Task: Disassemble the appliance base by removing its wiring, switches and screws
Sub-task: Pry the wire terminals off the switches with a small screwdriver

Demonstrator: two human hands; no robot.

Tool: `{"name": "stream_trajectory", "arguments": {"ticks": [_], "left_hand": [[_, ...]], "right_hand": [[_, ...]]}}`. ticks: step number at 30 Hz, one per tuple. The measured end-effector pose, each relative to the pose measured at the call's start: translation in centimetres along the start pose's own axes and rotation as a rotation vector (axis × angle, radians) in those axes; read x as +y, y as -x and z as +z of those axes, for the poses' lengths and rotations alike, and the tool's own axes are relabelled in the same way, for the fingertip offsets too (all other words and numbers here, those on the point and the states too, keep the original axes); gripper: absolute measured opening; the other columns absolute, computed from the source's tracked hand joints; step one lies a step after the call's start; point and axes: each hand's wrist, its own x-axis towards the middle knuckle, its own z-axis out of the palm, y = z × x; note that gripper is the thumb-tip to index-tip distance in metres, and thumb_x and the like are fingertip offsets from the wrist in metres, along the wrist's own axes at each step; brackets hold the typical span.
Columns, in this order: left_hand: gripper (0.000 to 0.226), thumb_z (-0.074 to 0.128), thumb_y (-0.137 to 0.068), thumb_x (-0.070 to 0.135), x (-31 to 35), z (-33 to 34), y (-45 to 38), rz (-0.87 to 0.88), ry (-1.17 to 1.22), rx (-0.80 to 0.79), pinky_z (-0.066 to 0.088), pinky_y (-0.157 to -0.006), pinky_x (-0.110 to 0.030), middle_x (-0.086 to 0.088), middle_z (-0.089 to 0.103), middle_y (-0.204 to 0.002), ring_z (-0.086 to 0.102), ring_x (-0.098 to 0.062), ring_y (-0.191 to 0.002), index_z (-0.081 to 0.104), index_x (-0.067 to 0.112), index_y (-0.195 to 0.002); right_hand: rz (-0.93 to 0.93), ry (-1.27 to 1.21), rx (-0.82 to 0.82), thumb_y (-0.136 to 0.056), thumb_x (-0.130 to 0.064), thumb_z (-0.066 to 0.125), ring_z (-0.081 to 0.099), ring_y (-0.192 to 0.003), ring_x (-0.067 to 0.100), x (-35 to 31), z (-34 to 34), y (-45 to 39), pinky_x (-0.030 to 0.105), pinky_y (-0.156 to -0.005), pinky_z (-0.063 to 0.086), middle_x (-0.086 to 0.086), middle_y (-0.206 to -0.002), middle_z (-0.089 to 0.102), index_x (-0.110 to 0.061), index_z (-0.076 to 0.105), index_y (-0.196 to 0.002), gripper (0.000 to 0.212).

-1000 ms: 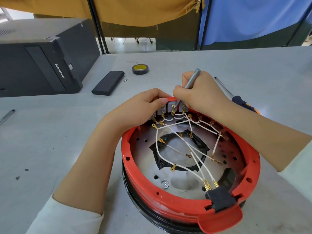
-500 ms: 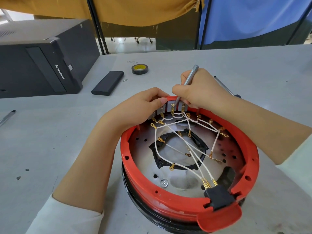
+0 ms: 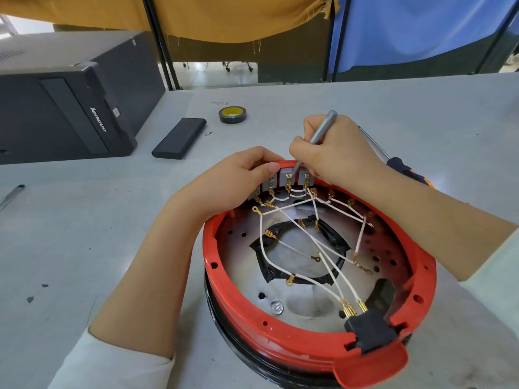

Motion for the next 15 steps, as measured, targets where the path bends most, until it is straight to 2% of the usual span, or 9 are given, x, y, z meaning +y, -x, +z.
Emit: {"name": "stream_trajectory", "arguments": {"ticks": [4, 8, 10, 13, 15], "left_hand": [[0.020, 0.044, -0.098, 0.033, 0.0, 0.0, 0.1, -0.002, 0.003, 0.004, 0.040, -0.085, -0.015, 0.015, 0.064, -0.105, 0.056, -0.002, -0.100, 0.059, 0.034, -0.110], [0.021, 0.044, -0.098, 0.032, 0.1, 0.0, 0.1, -0.010, 0.012, 0.000, 0.042, -0.092, -0.025, 0.011, 0.064, -0.108, 0.057, -0.006, -0.103, 0.060, 0.031, -0.113], [0.021, 0.044, -0.098, 0.032, 0.1, 0.0, 0.0, -0.012, 0.005, 0.001, 0.042, -0.090, -0.023, 0.012, 0.064, -0.107, 0.057, -0.005, -0.102, 0.060, 0.032, -0.112], [0.021, 0.044, -0.098, 0.032, 0.1, 0.0, 0.0, -0.010, -0.003, 0.004, 0.040, -0.081, -0.014, 0.016, 0.064, -0.104, 0.056, 0.001, -0.098, 0.059, 0.033, -0.112], [0.021, 0.044, -0.099, 0.032, 0.0, 0.0, 0.0, -0.005, 0.005, 0.005, 0.040, -0.083, -0.015, 0.015, 0.064, -0.105, 0.057, 0.000, -0.098, 0.060, 0.032, -0.112]], "right_hand": [[-0.004, 0.011, -0.012, -0.079, -0.016, 0.056, 0.037, -0.044, 0.011, -0.2, 0.1, 0.0, 0.033, -0.049, 0.037, 0.009, -0.052, 0.041, -0.011, 0.038, -0.057, 0.030], [0.116, -0.052, -0.104, -0.078, -0.012, 0.055, 0.036, -0.028, 0.006, -0.4, 0.1, -0.7, 0.016, -0.033, 0.032, 0.004, -0.043, 0.041, -0.013, 0.037, -0.056, 0.029], [0.176, -0.078, -0.159, -0.079, -0.010, 0.054, 0.035, -0.025, 0.008, -0.5, 0.0, -1.2, 0.013, -0.030, 0.028, 0.003, -0.040, 0.042, -0.013, 0.037, -0.055, 0.029], [0.197, -0.047, -0.202, -0.079, -0.011, 0.054, 0.036, -0.025, 0.008, -0.7, -0.1, -1.4, 0.012, -0.030, 0.028, 0.001, -0.039, 0.044, -0.012, 0.040, -0.055, 0.028], [0.137, -0.016, -0.158, -0.080, -0.013, 0.054, 0.038, -0.027, 0.007, -0.6, 0.0, -1.0, 0.016, -0.032, 0.032, 0.001, -0.042, 0.044, -0.010, 0.042, -0.057, 0.026]]}}
